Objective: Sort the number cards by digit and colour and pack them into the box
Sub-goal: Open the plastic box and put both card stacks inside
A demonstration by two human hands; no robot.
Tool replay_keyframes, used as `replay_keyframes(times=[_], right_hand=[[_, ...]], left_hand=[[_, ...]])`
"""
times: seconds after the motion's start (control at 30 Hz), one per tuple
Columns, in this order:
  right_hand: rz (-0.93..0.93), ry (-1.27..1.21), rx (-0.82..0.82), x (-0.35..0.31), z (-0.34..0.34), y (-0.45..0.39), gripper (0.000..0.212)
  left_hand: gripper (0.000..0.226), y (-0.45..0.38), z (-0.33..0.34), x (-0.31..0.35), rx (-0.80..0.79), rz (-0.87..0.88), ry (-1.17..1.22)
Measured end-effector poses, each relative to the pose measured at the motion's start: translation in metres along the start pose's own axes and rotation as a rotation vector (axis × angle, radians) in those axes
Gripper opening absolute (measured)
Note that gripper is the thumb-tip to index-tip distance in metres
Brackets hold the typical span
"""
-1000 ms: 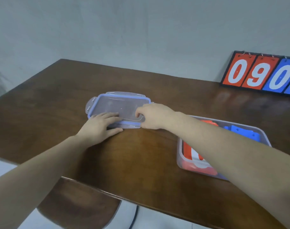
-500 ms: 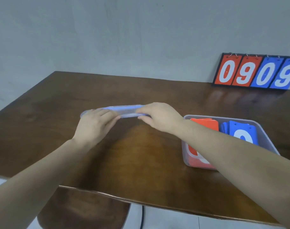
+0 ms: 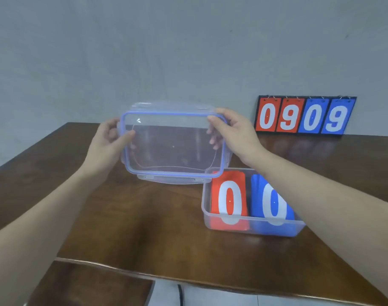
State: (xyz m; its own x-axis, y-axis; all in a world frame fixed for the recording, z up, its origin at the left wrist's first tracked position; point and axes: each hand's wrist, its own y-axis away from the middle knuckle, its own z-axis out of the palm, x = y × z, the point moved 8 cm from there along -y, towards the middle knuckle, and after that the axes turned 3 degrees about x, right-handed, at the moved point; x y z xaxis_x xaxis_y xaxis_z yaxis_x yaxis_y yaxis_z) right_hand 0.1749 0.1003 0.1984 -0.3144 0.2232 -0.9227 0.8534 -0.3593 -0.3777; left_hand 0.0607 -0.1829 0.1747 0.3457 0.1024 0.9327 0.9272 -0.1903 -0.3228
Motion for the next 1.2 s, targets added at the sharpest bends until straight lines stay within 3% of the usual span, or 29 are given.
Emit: replay_keyframes(times=[0.1,0.13,0.3,0.4,0.53,0.63,0.7,0.8,0.9,1.2], right_hand=[[0.139,-0.086,0.066,-0.002,-0.038,0.007,0.004],[0.186,-0.084,0.079,0.000,-0.051,0.010,0.010],[0.511,0.035,-0.005,0.032,-0.109,0.045,0.036],[0.680,0.038,-0.066,0.054,-0.135,0.073,0.036],[0.640,0.252,-0.040,0.066,-0.167,0.093,0.046],[0.625,0.400,-0.098,0.074,-0.175,0.104,0.057],[0.649,0.441,-0.138,0.079,-0.177,0.114,0.048],[0.624,0.395,-0.127,0.081,-0.179,0.124,0.037],[0.586,0.347,-0.002,0.090,-0.190,0.126,0.029],[0.692,0.332,-0.009,0.115,-0.187,0.146,0.034]], left_hand=[[0.009,0.010,0.031,-0.002,-0.096,-0.127,0.180],[0.010,0.013,0.041,-0.004,-0.114,-0.155,0.205],[0.033,0.034,0.097,-0.014,-0.150,-0.280,0.371],[0.046,0.053,0.127,-0.025,-0.140,-0.364,0.371],[0.054,0.077,0.157,-0.041,-0.111,-0.459,0.304],[0.040,0.094,0.168,-0.051,-0.056,-0.508,0.223],[0.037,0.103,0.175,-0.058,-0.049,-0.568,0.223],[0.031,0.110,0.179,-0.067,-0.030,-0.612,0.206],[0.035,0.116,0.181,-0.068,0.013,-0.607,0.138],[0.027,0.117,0.178,-0.064,-0.077,-0.529,-0.078]])
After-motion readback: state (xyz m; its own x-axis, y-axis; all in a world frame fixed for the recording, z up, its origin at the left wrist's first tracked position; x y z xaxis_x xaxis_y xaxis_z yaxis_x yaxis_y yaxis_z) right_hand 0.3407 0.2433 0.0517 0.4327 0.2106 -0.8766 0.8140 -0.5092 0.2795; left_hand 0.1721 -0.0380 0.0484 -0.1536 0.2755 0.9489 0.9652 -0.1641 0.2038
